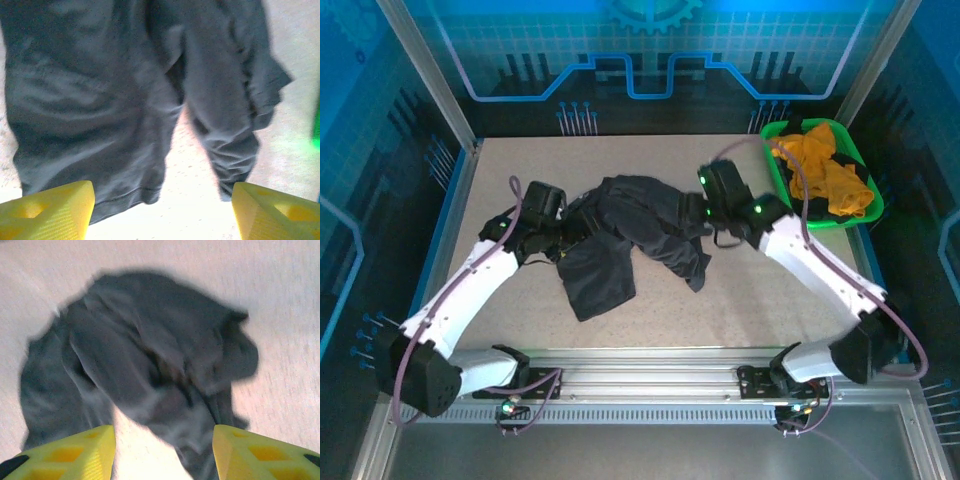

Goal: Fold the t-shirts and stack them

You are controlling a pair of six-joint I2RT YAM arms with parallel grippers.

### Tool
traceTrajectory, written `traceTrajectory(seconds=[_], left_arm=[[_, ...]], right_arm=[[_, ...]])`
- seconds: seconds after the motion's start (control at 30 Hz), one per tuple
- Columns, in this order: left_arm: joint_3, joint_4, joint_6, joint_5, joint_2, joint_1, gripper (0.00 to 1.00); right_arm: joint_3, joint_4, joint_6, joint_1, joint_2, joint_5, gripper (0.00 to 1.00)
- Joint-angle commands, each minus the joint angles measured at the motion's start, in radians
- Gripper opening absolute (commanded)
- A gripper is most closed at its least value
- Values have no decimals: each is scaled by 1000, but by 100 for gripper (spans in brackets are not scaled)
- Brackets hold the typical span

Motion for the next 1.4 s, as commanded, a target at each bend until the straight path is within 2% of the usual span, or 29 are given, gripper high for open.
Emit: traceTrajectory(seconds=[0.0, 0.07, 0.2, 0.37, 0.5, 0.6, 0.67, 0.77, 0.83, 0.9, 0.97, 1.17, 1.27, 1.37], left_arm=[[-46, -53, -25, 43, 41, 61, 69], [-70, -58, -40, 64, 58, 134, 65], [-67, -8, -13, 69, 132, 255, 65], [7, -3, 39, 9, 347, 307, 71], [32, 69, 62, 26, 455, 328, 74], [34, 161, 81, 60, 492, 335, 73], [40, 218, 82, 97, 529, 335, 67], [60, 264, 70, 143, 586, 335, 55], [49, 330, 60, 185, 598, 335, 36], [45, 370, 48, 226, 600, 335, 2], [56, 328, 51, 205, 579, 336, 0], [-21, 330, -18, 167, 359, 352, 0], [-18, 370, -106, 180, 274, 346, 0], [59, 434, -193, 183, 242, 337, 0]], right_arm=[[-213, -2, 93, 42, -62, -53, 56], [-314, 11, 122, 53, -91, -84, 57], [-426, 26, 128, 72, -79, -140, 61], [-443, 49, 146, 92, 29, -163, 63], [-447, 111, 184, 62, 83, -157, 64], [-438, 172, 209, 15, 130, -176, 62], [-418, 197, 206, -13, 183, -197, 58], [-356, 165, 184, -39, 272, -189, 45], [-299, 137, 171, -60, 308, -182, 27], [-270, 103, 169, -83, 307, -158, 5], [-242, 37, 177, -105, 269, -93, 0], [-122, -151, 140, -201, 39, 112, 0], [-56, -152, 70, -288, -38, 97, 0], [56, -148, -8, -365, -33, 31, 0]])
